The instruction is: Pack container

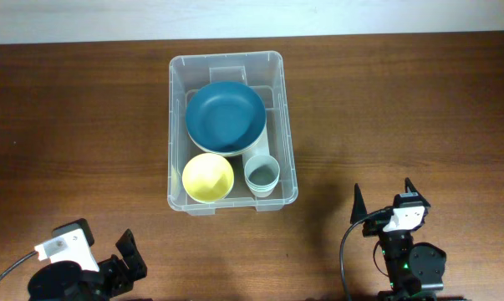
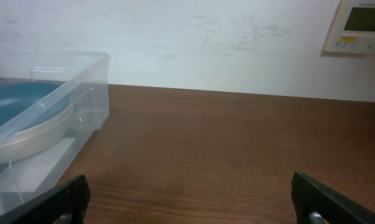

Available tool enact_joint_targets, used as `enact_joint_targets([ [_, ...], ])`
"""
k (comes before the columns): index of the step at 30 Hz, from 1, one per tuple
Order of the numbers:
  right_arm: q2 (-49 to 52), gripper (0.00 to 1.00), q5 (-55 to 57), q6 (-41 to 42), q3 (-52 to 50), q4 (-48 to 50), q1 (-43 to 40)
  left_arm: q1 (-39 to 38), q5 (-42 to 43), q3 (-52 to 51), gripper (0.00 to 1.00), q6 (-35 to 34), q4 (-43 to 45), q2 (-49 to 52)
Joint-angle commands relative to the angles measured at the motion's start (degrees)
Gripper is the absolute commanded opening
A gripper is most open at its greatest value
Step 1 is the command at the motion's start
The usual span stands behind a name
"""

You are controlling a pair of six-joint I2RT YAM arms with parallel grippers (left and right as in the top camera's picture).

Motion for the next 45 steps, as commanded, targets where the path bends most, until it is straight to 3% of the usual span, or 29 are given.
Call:
enact_joint_targets([
  [1, -0.6, 0.99, -0.5, 0.0, -0.3, -0.3, 0.4, 0.2, 0.4, -0.1, 1.0, 0.9, 0.1, -0.2],
  [21, -0.6, 0.99, -0.5, 0.0, -0.3, -0.3, 0.4, 0.7, 0.4, -0.5, 1.0, 0.9, 2.3, -0.3],
  [24, -0.6, 0.99, -0.5, 0.0, -0.3, -0.3, 0.4, 0.9, -1.4, -2.5, 1.0, 1.1, 10.1, -1.4],
  [30, -0.6, 0.99, -0.5, 0.0, -0.3, -0.3, 0.4, 1.0, 2.7, -15.1, 1.0, 11.6, 23.2, -7.8],
  [38, -0.6, 0.99, -0.5, 0.0, -0.3, -0.3, 0.4, 1.0, 3.7, -37.3, 1.0, 13.7, 44.8, -19.0],
  [45, -0.6, 0.99, -0.5, 0.0, -0.3, -0.3, 0.4, 1.0, 7.2, -51.3, 1.0, 15.7, 67.6, -20.2],
])
